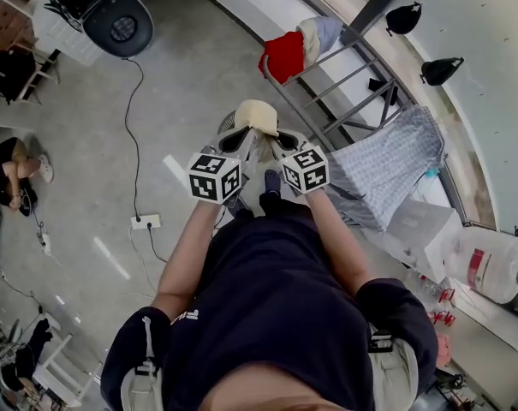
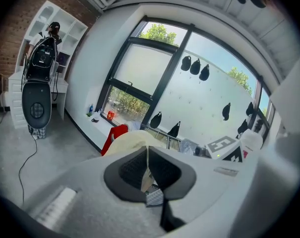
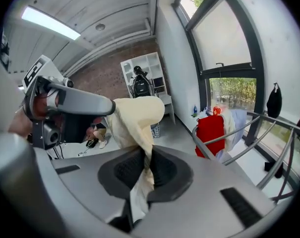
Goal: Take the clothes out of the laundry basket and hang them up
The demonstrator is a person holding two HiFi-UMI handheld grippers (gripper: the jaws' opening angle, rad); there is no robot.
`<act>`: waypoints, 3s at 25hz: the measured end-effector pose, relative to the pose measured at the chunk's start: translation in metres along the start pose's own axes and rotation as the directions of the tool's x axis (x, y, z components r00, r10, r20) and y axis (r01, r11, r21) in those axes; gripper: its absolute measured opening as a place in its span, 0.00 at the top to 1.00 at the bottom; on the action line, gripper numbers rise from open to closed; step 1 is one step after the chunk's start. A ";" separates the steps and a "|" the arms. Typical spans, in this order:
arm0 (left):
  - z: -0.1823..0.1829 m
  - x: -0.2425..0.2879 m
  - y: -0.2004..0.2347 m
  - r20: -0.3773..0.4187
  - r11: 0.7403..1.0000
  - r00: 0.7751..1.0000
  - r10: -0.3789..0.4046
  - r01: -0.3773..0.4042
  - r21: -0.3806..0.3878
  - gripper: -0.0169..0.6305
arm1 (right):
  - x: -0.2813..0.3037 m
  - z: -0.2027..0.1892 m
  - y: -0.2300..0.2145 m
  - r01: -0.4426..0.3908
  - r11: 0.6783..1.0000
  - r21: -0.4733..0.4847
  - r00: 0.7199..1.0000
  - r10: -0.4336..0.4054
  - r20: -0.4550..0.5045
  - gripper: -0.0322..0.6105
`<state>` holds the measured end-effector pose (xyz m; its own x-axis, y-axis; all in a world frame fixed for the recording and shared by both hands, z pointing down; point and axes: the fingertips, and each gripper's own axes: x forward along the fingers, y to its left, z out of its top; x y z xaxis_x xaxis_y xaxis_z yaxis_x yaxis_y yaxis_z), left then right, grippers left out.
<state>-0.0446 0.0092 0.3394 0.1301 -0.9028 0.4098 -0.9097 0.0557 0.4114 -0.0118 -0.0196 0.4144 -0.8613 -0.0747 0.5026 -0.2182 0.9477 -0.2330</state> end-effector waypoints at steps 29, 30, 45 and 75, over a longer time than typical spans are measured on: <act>-0.181 0.053 -0.015 -0.278 0.988 0.953 -0.117 0.140 0.064 0.59 | -0.183 0.172 0.016 0.305 0.937 -0.170 0.922 -0.246 0.300 0.92; -0.183 0.059 -0.016 -0.288 0.988 0.950 -0.119 0.143 0.063 0.59 | -0.185 0.172 0.016 0.305 0.938 -0.164 0.921 -0.246 0.303 0.92; -0.102 -0.006 0.085 -0.121 0.989 0.982 0.146 -0.146 0.005 0.92 | -0.224 0.145 -0.014 0.516 0.853 -0.075 0.833 -0.480 0.275 0.92; 0.287 0.021 -0.056 0.337 0.885 0.937 -0.089 -0.081 0.459 0.92 | -0.378 0.148 -0.037 0.851 0.524 0.032 0.504 -0.833 0.226 0.90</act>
<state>-0.1043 -0.1351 0.0911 0.0701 -0.9948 0.0736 -0.9964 -0.0733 -0.0426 0.2540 -0.0722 0.1096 -0.3562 -0.8978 0.2590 -0.8621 0.4226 0.2795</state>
